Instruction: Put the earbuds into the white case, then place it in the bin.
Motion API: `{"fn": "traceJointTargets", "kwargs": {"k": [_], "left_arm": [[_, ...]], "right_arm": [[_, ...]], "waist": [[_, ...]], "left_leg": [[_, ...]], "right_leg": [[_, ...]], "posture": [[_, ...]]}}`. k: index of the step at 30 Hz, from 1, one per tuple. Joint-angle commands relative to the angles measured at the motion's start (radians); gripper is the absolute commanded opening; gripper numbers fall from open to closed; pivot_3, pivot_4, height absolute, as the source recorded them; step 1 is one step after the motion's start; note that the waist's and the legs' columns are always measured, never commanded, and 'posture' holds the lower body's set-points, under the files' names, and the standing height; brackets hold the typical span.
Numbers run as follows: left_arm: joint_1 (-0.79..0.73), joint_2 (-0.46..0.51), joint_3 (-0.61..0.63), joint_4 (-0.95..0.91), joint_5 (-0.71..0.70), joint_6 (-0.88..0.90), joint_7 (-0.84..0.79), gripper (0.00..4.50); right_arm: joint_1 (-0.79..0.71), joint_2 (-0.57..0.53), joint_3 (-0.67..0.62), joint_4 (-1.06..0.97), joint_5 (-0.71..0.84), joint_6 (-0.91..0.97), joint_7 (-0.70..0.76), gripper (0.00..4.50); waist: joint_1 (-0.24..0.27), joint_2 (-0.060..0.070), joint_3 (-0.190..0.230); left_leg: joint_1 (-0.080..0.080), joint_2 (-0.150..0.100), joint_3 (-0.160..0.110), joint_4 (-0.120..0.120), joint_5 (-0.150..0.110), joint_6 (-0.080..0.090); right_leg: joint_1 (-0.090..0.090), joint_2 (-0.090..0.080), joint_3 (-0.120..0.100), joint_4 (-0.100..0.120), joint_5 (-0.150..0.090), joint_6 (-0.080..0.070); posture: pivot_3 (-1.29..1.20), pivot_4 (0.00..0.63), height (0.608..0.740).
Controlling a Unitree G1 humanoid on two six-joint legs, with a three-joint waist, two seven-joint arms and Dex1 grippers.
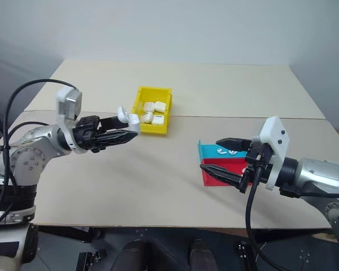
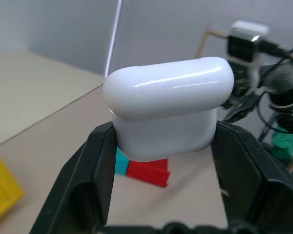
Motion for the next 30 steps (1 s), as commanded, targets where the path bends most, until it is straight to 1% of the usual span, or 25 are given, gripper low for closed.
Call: {"fn": "traceJointTargets", "kwargs": {"k": [1,3,6,8,10,13,19,25,28,30], "left_arm": [[0.012,-0.028,0.007,-0.009,0.009,-0.097,-0.117,2.75],[0.013,-0.04,-0.025,-0.009,0.041,-0.152,-0.19,2.75],[-0.004,-0.075,-0.069,-0.004,0.085,-0.222,-0.257,2.75],[-0.016,-0.098,-0.081,-0.009,0.095,-0.25,-0.281,2.75],[-0.035,-0.122,-0.094,-0.02,0.105,-0.274,-0.295,2.75],[-0.056,-0.147,-0.104,-0.029,0.113,-0.292,-0.303,2.75],[-0.066,-0.169,-0.141,-0.043,0.16,-0.358,-0.344,2.75],[-0.063,-0.197,-0.156,-0.055,0.174,-0.369,-0.323,2.75],[-0.05,-0.197,-0.158,-0.061,0.192,-0.373,-0.307,2.75],[-0.037,-0.191,-0.155,-0.079,0.183,-0.36,-0.303,2.75]], "right_arm": [[-0.023,-0.022,-0.026,0.002,-0.013,-0.028,0.026,4.5],[-0.03,-0.034,-0.023,0.02,-0.035,-0.037,0.052,4.5],[-0.043,-0.059,-0.013,0.054,-0.076,-0.053,0.098,4.5],[-0.051,-0.076,-0.006,0.076,-0.096,-0.062,0.136,4.5],[-0.048,-0.117,0.012,0.097,-0.147,-0.085,0.195,4.5],[-0.051,-0.179,0.051,0.125,-0.223,-0.099,0.244,4.5],[-0.103,-0.28,0.166,0.186,-0.354,-0.107,0.305,4.5],[-0.191,-0.329,0.293,0.265,-0.472,-0.129,0.383,4.5],[-0.232,-0.346,0.376,0.313,-0.572,-0.19,0.427,4.5],[-0.272,-0.346,0.431,0.355,-0.634,-0.263,0.488,4.12]], "waist": [[0.0,0.0,0.0],[0.0,0.0,0.0],[0.003,0.0,0.0],[0.003,0.0,0.0],[0.002,0.0,0.0],[0.001,0.0,0.0],[-0.004,0.0,0.0],[-0.007,0.001,0.0],[-0.008,0.001,0.0],[-0.01,0.001,0.0]], "left_leg": [[0.0,0.0,0.0,0.0,0.0,0.0],[0.0,0.0,0.0,0.0,0.0,0.0],[0.0,0.0,0.0,0.0,0.0,0.0],[0.0,0.0,0.0,0.0,0.0,0.0],[0.0,0.0,0.0,0.0,0.0,0.0],[0.0,0.0,0.0,0.0,0.0,0.0],[0.0,0.0,0.0,0.0,0.0,0.0],[0.0,0.0,0.0,0.0,0.0,0.0],[0.0,0.0,0.0,0.0,0.0,0.0],[0.0,0.0,0.0,0.0,0.0,0.0]], "right_leg": [[0.0,0.0,0.0,0.0,0.0,0.0],[0.0,0.0,0.0,0.0,0.0,0.0],[0.0,0.0,0.0,0.0,0.0,0.0],[0.0,0.0,0.0,0.0,0.0,0.0],[0.0,0.0,0.0,0.0,0.0,0.0],[0.0,0.0,0.0,0.0,0.0,0.0],[0.0,0.0,0.0,0.0,0.0,0.0],[0.0,0.0,0.0,0.0,0.0,0.0],[-0.001,0.0,0.0,0.0,0.0,0.0],[-0.001,0.0,0.0,0.0,0.0,0.0]], "posture": [[0.0,0.15,0.74],[0.0,0.15,0.74],[0.0,0.15,0.74],[0.0,0.15,0.74],[0.0,0.15,0.74],[0.0,0.15,0.74],[0.0,0.15,0.74],[0.0,0.15,0.74],[0.0,0.15,0.74],[0.0,0.15,0.74]]}}
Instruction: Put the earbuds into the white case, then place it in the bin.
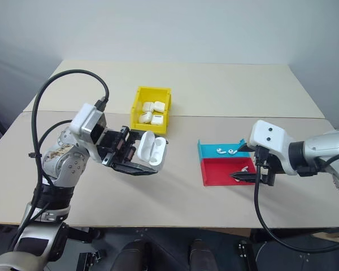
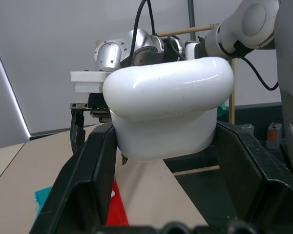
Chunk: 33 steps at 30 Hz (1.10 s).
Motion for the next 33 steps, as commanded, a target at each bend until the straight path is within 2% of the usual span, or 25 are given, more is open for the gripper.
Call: {"fn": "traceJointTargets", "kwargs": {"k": [1,5,11,15,23,33], "left_arm": [[0.013,0.008,0.007,-0.055,-0.01,-0.003,0.014,2.75],[0.03,0.009,0.007,-0.086,-0.017,0.009,0.034,2.75],[0.067,0.007,0.002,-0.136,-0.03,0.028,0.067,2.75],[0.083,0.002,-0.001,-0.156,-0.036,0.041,0.091,2.75],[0.102,0.004,-0.005,-0.191,-0.043,0.058,0.115,2.75],[0.118,0.017,0.0,-0.213,-0.052,0.067,0.133,2.75]], "right_arm": [[-0.075,-0.011,0.066,0.062,-0.109,-0.13,0.09,3.89],[-0.154,0.013,0.154,0.167,-0.211,-0.308,0.215,2.53],[-0.252,0.072,0.266,0.351,-0.375,-0.655,0.378,2.53],[-0.327,0.156,0.33,0.482,-0.47,-0.771,0.408,2.53],[-0.372,0.244,0.369,0.629,-0.564,-0.901,0.423,2.53],[-0.39,0.301,0.38,0.734,-0.612,-0.949,0.417,2.53]], "waist": [[-0.002,0.0,0.0],[-0.009,0.0,0.0],[-0.012,0.0,0.0],[-0.015,0.0,0.0],[-0.009,0.001,0.0],[-0.013,0.001,0.0]], "left_leg": [[0.0,0.0,0.0,0.0,0.0,0.0],[0.0,0.0,0.0,0.0,0.0,0.0],[0.0,0.0,0.001,0.0,0.0,0.0],[0.001,0.0,0.001,0.0,0.0,0.0],[0.001,0.0,0.001,0.0,0.0,0.0],[0.001,0.0,0.001,0.0,0.0,0.0]], "right_leg": [[0.0,0.0,0.0,0.0,0.0,0.0],[0.0,0.0,0.0,0.0,0.0,0.0],[0.0,0.0,0.0,0.0,0.0,0.0],[0.0,0.0,0.0,0.0,0.0,0.0],[0.0,0.0,0.0,0.0,0.0,0.0],[0.0,0.0,0.0,0.0,0.0,0.0]], "posture": [[0.0,0.15,0.74],[0.0,0.15,0.74],[0.0,0.15,0.74],[0.0,0.15,0.74],[0.0,0.15,0.74],[0.0,0.15,0.74]]}}
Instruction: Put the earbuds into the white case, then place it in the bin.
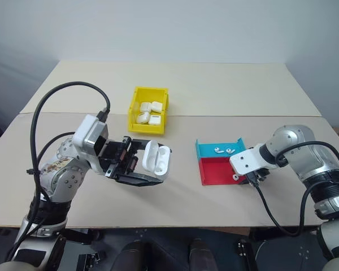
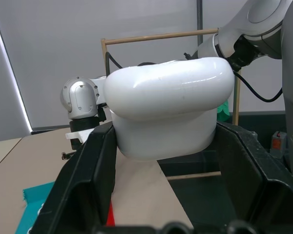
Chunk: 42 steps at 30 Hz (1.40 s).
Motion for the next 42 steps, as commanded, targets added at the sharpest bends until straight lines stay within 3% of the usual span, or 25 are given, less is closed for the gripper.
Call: {"fn": "traceJointTargets", "kwargs": {"k": [1,2,5,9,18,25,29,34,37,42], "left_arm": [[0.006,0.007,0.007,-0.048,-0.02,0.003,0.015,2.75],[0.008,0.009,0.008,-0.05,-0.022,0.005,0.017,2.75],[0.013,0.014,0.01,-0.056,-0.026,0.007,0.02,2.75],[0.016,0.019,0.01,-0.061,-0.03,0.006,0.024,2.75],[0.017,0.023,0.011,-0.064,-0.036,0.008,0.025,2.75],[-0.015,0.021,0.008,-0.011,-0.027,-0.003,-0.008,2.75],[-0.061,0.013,0.006,0.062,-0.01,-0.018,-0.033,2.75],[-0.12,0.005,0.005,0.156,0.01,-0.04,-0.071,2.75],[-0.144,-0.004,0.002,0.195,0.024,-0.049,-0.086,2.75],[-0.173,-0.02,-0.007,0.235,0.042,-0.055,-0.103,2.75]], "right_arm": [[-0.019,0.012,-0.005,0.034,-0.02,-0.029,0.003,2.53],[-0.022,0.015,-0.002,0.045,-0.034,-0.038,-0.007,2.53],[-0.024,0.027,-0.007,0.062,-0.035,-0.041,-0.006,1.94],[-0.03,0.029,-0.007,0.076,-0.042,-0.055,-0.006,0.64],[-0.014,0.019,-0.036,0.022,0.013,-0.004,0.029,0.62],[0.075,-0.031,-0.189,-0.299,0.284,0.397,0.059,0.62],[0.138,0.016,-0.405,-0.499,0.51,0.707,-0.135,0.62],[0.197,0.213,-0.673,-0.739,0.771,0.942,-0.492,0.62],[0.189,0.302,-0.727,-0.856,0.911,1.041,-0.661,0.62],[0.177,0.398,-0.711,-0.992,1.088,1.12,-0.857,0.62]], "waist": [[0.0,0.0,0.0],[0.0,0.0,0.0],[-0.001,0.0,0.0],[-0.002,0.0,0.0],[-0.002,0.0,0.0],[0.002,0.0,0.0],[0.008,0.0,0.0],[0.009,0.0,0.0],[0.008,0.0,0.0],[0.006,0.0,0.0]], "left_leg": [[0.0,0.0,0.0,0.0,0.0,0.0],[0.0,0.0,0.0,0.0,0.0,0.0],[0.0,0.0,0.0,0.0,0.0,0.0],[0.003,0.0,0.0,0.0,0.0,0.0],[0.007,0.0,0.0,0.0,0.0,0.0],[0.006,0.0,0.0,-0.001,0.0,0.0],[0.005,0.0,-0.001,0.0,0.0,0.0],[0.005,0.0,-0.001,-0.001,0.0,0.0],[0.002,0.0,-0.001,-0.001,0.0,0.0],[-0.001,0.0,-0.002,-0.001,0.0,0.0]], "right_leg": [[0.0,0.0,0.0,0.0,0.0,0.0],[0.0,0.0,0.0,0.0,0.0,0.0],[0.001,0.0,0.0,0.0,0.0,0.0],[0.003,0.0,0.0,0.0,0.0,0.0],[0.006,0.0,0.0,0.0,0.0,0.0],[0.005,0.0,0.0,0.0,0.0,0.0],[0.005,0.0,0.0,0.0,0.0,0.0],[0.005,0.001,-0.001,0.0,0.0,0.0],[0.002,0.0,0.0,0.0,0.0,0.0],[0.0,0.001,-0.001,0.0,0.0,0.0]], "posture": [[0.0,0.15,0.74],[0.0,0.15,0.74],[0.0,0.15,0.74],[0.0,0.15,0.74],[0.0,0.15,0.74],[0.0,0.15,0.74],[0.0,0.15,0.74],[0.0,0.15,0.74],[0.0,0.15,0.74],[0.0,0.15,0.74]]}}
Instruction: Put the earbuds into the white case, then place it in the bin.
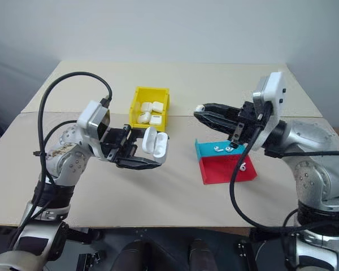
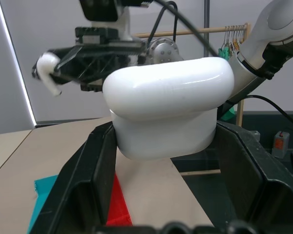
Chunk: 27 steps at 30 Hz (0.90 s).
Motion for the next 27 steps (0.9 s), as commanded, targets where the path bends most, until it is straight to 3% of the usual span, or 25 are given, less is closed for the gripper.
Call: {"fn": "traceJointTargets", "kwargs": {"k": [1,8,27], "left_arm": [[-0.035,-0.003,0.0,0.002,0.009,-0.016,-0.018,2.75],[-0.044,0.001,0.005,0.002,0.012,-0.009,-0.031,2.75],[-0.033,0.007,0.001,-0.021,0.027,0.002,-0.015,2.75]], "right_arm": [[-0.01,0.028,-0.01,-0.098,0.136,0.047,-0.116,0.62],[0.01,0.056,0.057,-0.137,0.234,0.051,-0.2,0.62],[0.036,0.02,0.144,-0.133,0.214,0.008,-0.174,0.62]], "waist": [[-0.002,0.0,0.0],[-0.006,0.0,0.0],[-0.007,0.0,0.0]], "left_leg": [[0.0,0.0,0.0,0.0,0.0,0.0],[0.0,0.0,0.0,0.0,0.0,0.0],[-0.001,0.0,-0.001,0.0,0.0,0.0]], "right_leg": [[0.0,0.0,0.0,0.0,0.0,0.0],[0.0,0.0,0.0,0.0,0.0,0.0],[0.0,0.0,0.0,0.0,0.0,0.0]], "posture": [[0.0,0.15,0.74],[0.0,0.15,0.74],[0.0,0.15,0.74]]}}
